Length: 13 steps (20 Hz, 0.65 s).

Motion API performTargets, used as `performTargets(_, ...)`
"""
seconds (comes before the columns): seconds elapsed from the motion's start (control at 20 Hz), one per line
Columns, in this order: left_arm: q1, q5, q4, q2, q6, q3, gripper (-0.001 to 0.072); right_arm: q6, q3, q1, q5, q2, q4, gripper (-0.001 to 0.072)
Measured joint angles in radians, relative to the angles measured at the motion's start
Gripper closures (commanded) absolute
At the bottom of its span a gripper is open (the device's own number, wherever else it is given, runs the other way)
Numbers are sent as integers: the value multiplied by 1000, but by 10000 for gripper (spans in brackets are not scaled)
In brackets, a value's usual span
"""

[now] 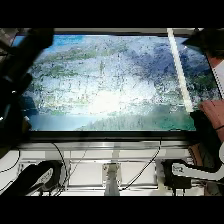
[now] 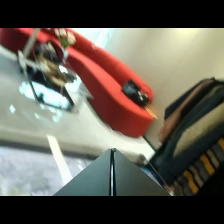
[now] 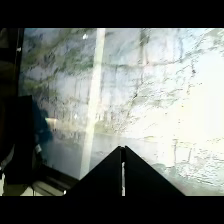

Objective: Fold the clothes and pants, and hang the long-sleeved shirts on hangers.

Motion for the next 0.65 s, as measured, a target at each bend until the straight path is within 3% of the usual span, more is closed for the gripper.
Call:
performTargets(0.15,42,-3,186,104,-169,0,689,-4,1,103,-23,-30,8,700)
performTargets(0.25,60,-2,259,158,-226,0,689,-5,1,152,-40,-39,11,700)
performTargets(0.65,77,2,350,245,-296,0,689,-6,1,221,-89,-49,11,700)
